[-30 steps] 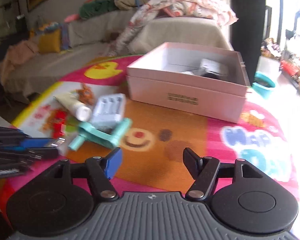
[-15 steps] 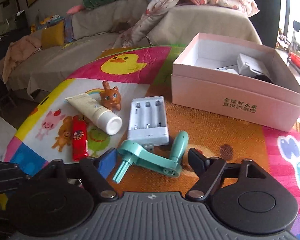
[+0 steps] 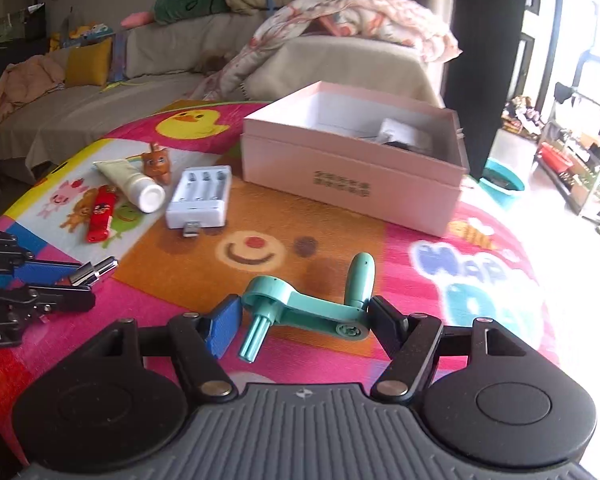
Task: Organize rigid objects
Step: 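Grasp the teal hand-crank fan with the right gripper while the left gripper holds the lipstick, then lower the lipstick and teal fan into the pink box and open both grippers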
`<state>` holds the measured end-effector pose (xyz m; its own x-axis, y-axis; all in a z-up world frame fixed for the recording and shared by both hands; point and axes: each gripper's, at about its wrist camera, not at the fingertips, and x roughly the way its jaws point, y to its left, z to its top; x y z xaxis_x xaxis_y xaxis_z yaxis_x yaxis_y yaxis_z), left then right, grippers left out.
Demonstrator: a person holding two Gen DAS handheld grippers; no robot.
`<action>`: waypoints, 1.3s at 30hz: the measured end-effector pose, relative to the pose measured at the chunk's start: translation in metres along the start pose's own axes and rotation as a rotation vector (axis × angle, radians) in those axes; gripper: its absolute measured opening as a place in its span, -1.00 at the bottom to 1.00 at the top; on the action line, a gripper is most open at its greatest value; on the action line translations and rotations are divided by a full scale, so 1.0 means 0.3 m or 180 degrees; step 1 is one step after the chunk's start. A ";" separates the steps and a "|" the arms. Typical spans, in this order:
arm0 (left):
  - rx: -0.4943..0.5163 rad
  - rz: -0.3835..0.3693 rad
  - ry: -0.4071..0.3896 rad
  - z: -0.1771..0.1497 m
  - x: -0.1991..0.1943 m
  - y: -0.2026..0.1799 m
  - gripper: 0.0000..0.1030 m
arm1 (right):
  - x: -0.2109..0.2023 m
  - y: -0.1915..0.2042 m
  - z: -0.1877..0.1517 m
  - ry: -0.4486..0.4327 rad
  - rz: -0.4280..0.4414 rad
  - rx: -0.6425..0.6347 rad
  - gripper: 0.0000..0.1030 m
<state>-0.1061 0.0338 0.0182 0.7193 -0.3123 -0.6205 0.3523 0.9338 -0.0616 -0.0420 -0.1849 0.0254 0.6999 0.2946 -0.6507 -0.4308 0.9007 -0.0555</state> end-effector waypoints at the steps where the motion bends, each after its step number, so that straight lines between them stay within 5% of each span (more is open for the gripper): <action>1: -0.0002 -0.0066 -0.0023 0.027 0.004 -0.005 -0.54 | -0.017 -0.016 -0.002 -0.0041 -0.0029 0.0007 0.36; 11: 0.0195 -0.0362 -0.0841 0.596 0.124 0.032 -0.54 | -0.138 -0.136 0.187 -0.0879 -0.0339 0.0095 0.36; 16: 0.0077 -0.0401 -0.0859 0.832 0.303 0.080 -0.54 | -0.068 -0.112 0.329 -0.1117 -0.0293 -0.0005 0.36; 20: -0.0294 -0.0645 -0.0599 0.905 0.464 0.144 -0.52 | 0.053 -0.057 0.416 -0.1133 -0.0242 -0.0114 0.36; 26: -0.0408 -0.0272 -0.0535 0.805 0.564 0.242 -0.50 | 0.220 -0.062 0.444 -0.0815 -0.0055 0.0231 0.46; 30: -0.0402 -0.0214 -0.0734 0.669 0.430 0.279 -0.50 | 0.158 -0.082 0.276 -0.0718 0.0324 0.0465 0.50; 39: -0.0634 0.0107 -0.0671 0.320 0.178 0.314 -0.50 | 0.209 -0.019 0.141 -0.0172 0.0444 0.0369 0.50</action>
<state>0.0229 0.0884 0.0544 0.8445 -0.2905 -0.4499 0.2166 0.9536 -0.2091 0.0285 -0.1582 0.0170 0.6688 0.4331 -0.6042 -0.4594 0.8798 0.1221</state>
